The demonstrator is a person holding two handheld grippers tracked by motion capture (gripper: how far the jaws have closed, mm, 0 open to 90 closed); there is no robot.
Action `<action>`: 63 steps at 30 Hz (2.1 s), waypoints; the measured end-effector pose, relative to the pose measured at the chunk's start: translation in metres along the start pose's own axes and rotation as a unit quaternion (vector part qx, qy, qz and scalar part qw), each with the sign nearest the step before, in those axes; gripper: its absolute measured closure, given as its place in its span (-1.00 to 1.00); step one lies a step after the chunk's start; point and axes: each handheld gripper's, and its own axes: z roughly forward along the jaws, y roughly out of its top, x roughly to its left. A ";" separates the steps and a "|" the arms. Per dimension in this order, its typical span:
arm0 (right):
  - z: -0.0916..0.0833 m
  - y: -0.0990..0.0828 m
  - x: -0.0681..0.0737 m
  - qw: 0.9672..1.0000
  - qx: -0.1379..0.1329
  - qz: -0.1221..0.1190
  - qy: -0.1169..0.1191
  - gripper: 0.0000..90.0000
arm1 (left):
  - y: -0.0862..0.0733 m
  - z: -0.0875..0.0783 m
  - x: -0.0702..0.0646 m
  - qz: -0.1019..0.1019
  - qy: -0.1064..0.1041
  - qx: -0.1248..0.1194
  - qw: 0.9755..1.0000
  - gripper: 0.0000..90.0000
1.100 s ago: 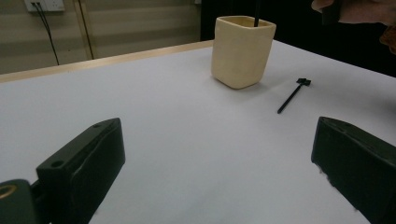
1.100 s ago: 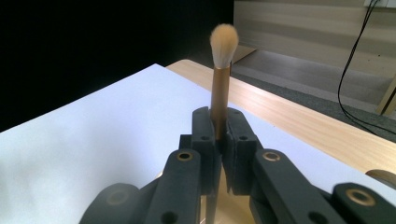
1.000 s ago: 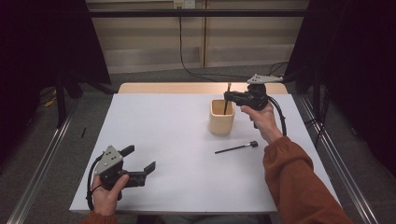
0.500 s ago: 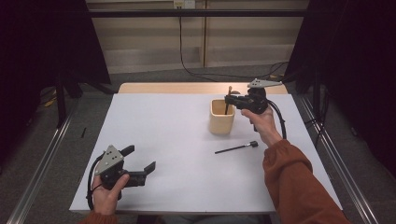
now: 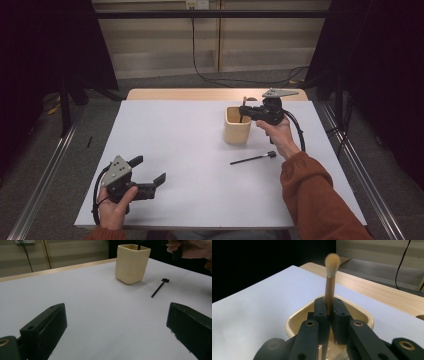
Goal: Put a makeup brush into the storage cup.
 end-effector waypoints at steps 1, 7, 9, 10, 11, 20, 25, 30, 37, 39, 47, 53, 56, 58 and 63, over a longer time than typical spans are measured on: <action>0.000 0.000 0.000 1.000 0.000 0.000 0.000 0.83 | 0.000 0.000 0.000 0.000 0.000 0.000 1.000 -0.93; 0.002 -0.004 0.001 1.000 0.006 -0.009 -0.004 0.49 | 0.000 0.000 0.000 -0.002 0.000 -0.001 1.000 -0.94; 0.002 -0.004 0.001 1.000 0.003 -0.010 -0.007 0.31 | 0.000 0.000 0.000 0.001 -0.001 0.000 1.000 -0.93; 0.001 -0.004 0.002 1.000 0.002 -0.009 -0.007 0.21 | 0.000 0.000 0.000 0.001 -0.001 -0.001 1.000 -0.94; 0.001 -0.004 0.002 1.000 0.000 -0.009 -0.011 0.15 | 0.000 0.000 0.000 0.001 -0.001 -0.001 1.000 -0.93; -0.001 -0.001 0.005 1.000 -0.021 -0.015 -0.009 -0.61 | 0.000 -0.001 0.001 -0.001 -0.001 -0.003 1.000 -0.94; -0.002 0.000 0.006 1.000 -0.025 -0.013 -0.011 -0.84 | 0.000 -0.003 0.003 -0.003 0.003 -0.006 1.000 -0.94; -0.006 -0.002 0.006 0.999 -0.027 -0.018 -0.004 -0.99 | 0.001 -0.003 0.003 0.002 0.001 -0.004 1.000 -0.94; -0.015 -0.004 0.004 0.999 -0.032 -0.012 -0.002 -1.00 | 0.001 -0.004 0.003 -0.001 0.005 -0.007 1.000 -0.94; -0.017 -0.005 0.004 0.999 -0.035 -0.010 -0.001 -1.00 | 0.001 -0.004 0.003 -0.002 0.004 -0.009 1.000 -0.94; -0.035 -0.013 0.003 0.999 -0.048 0.000 -0.006 -0.99 | 0.001 -0.004 0.004 0.000 0.006 -0.012 1.000 -0.95; -0.052 -0.017 0.008 0.999 -0.053 -0.003 -0.006 -0.99 | 0.002 -0.005 0.005 -0.004 0.008 -0.019 1.000 -0.94; -0.056 -0.018 0.011 0.999 -0.052 -0.006 -0.006 -0.99 | 0.001 -0.006 0.006 -0.004 0.010 -0.018 1.000 -0.95; -0.061 -0.020 0.014 0.999 -0.049 -0.009 -0.006 -0.98 | 0.002 -0.007 0.007 -0.007 0.015 -0.021 1.000 -0.95; -0.073 -0.023 0.019 0.998 -0.058 -0.010 -0.011 -0.97 | 0.001 -0.010 0.008 -0.009 0.020 -0.026 0.999 -0.95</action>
